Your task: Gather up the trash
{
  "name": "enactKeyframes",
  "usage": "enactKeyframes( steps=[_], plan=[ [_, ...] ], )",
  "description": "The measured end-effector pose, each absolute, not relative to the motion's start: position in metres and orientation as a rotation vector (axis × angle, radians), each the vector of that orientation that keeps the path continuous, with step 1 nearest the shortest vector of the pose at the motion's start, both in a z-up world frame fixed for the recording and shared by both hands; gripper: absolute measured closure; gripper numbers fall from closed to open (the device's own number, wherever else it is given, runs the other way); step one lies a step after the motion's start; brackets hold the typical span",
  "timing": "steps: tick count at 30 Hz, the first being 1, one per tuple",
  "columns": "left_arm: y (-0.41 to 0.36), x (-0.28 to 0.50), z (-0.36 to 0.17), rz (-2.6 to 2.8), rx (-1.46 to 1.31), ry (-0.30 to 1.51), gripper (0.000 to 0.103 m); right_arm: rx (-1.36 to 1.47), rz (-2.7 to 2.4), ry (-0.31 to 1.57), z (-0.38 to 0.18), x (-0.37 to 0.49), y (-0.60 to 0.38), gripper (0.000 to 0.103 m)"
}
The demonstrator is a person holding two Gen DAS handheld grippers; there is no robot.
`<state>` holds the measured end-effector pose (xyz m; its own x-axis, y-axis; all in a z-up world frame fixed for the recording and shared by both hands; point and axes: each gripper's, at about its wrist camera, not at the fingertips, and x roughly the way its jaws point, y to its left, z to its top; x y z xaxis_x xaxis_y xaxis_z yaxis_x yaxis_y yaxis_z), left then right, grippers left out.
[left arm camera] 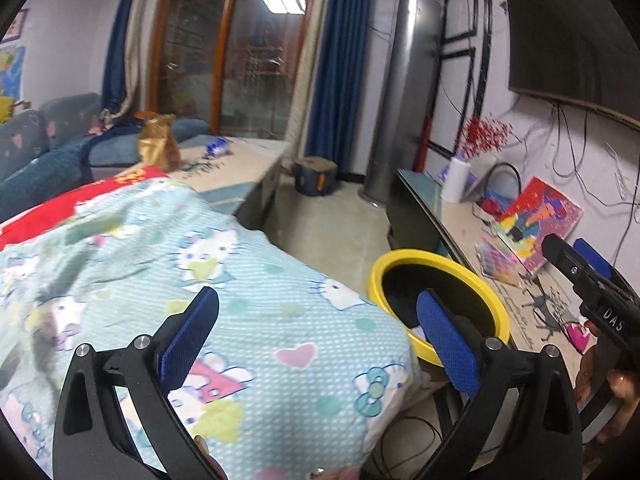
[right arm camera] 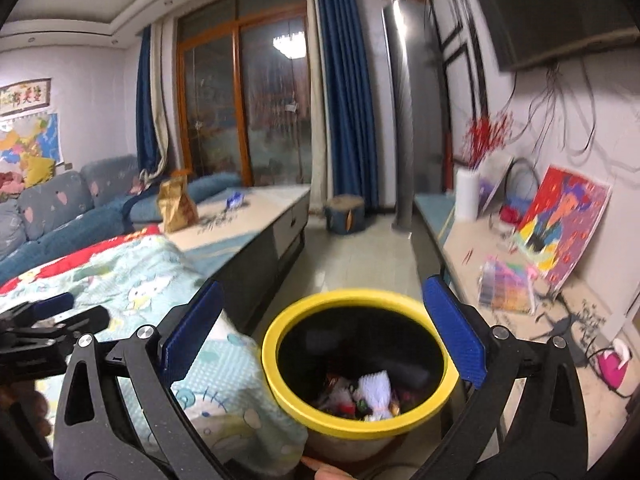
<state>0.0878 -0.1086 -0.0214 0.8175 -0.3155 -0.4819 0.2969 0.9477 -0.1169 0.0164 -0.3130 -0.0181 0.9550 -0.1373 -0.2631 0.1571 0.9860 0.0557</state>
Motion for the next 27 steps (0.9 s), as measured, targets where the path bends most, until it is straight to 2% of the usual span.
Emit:
enactKeyframes(
  steps=[7, 11, 27],
  plan=[
    [-0.088, 0.064, -0.017, -0.272, -0.049, 0.442, 0.007, 0.010, -0.140, 0.204, -0.022, 0.007, -0.291, 0.011],
    [-0.083, 0.055, -0.019, -0.272, -0.044, 0.418, 0.007, 0.012, -0.117, 0.235, -0.029, 0.008, -0.286, 0.011],
    [-0.079, 0.049, -0.019, -0.266, -0.056, 0.403, 0.006, -0.003, -0.103, 0.218, -0.027, 0.006, -0.276, 0.011]
  ],
)
